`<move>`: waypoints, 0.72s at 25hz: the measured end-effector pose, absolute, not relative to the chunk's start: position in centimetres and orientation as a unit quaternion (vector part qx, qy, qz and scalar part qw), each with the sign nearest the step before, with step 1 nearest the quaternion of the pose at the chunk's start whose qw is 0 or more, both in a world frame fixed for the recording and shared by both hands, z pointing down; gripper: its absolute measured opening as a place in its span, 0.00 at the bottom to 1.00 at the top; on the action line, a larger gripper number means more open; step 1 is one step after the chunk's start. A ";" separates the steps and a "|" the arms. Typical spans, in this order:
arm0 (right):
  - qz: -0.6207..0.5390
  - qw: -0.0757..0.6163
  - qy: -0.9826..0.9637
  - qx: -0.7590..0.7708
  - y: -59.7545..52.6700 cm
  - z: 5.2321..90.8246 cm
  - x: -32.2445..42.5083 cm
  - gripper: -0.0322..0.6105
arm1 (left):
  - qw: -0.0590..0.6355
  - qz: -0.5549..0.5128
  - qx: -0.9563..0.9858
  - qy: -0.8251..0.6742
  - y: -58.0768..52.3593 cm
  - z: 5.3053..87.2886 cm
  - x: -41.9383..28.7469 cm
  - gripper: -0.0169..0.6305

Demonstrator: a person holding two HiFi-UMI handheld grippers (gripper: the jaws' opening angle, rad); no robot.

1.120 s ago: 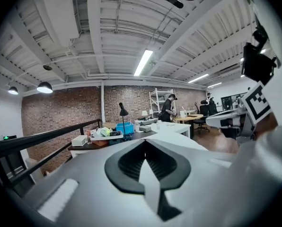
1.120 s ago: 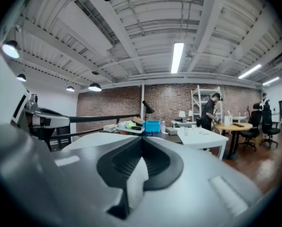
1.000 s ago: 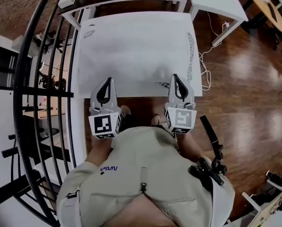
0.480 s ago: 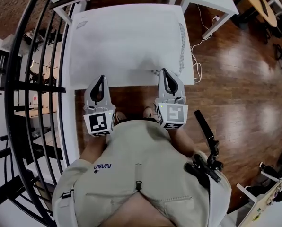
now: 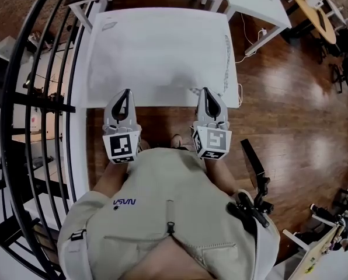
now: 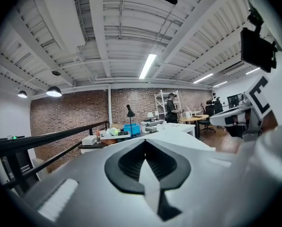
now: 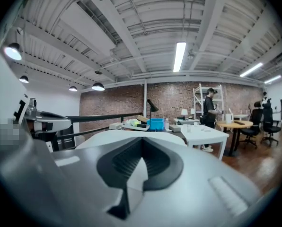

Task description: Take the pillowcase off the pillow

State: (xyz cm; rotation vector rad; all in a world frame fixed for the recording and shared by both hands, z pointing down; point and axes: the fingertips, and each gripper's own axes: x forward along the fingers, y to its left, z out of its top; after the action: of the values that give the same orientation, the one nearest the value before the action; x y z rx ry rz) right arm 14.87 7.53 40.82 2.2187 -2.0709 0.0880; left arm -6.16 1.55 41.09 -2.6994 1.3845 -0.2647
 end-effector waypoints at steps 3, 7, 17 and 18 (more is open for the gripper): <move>0.030 0.048 -0.679 0.732 7.4 40.7 14.9 0.05 | 0.045 -0.086 -0.887 0.452 1.4 41.3 -6.3 0.03; 0.033 0.046 -0.677 0.734 7.1 40.9 14.8 0.05 | 0.046 -0.085 -0.888 0.450 1.1 41.4 -6.4 0.03; 0.034 0.049 -0.678 0.732 6.6 40.7 15.1 0.05 | 0.046 -0.086 -0.889 0.448 0.7 41.2 -6.2 0.03; 0.034 0.049 -0.678 0.733 6.6 40.6 15.2 0.05 | 0.047 -0.086 -0.890 0.446 0.7 41.1 -6.1 0.03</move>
State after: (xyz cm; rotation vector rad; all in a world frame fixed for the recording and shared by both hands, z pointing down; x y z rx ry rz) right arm 15.21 6.60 40.62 2.2324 -2.0649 0.1041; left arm -6.07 0.70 41.12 -2.7144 1.3615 -0.2624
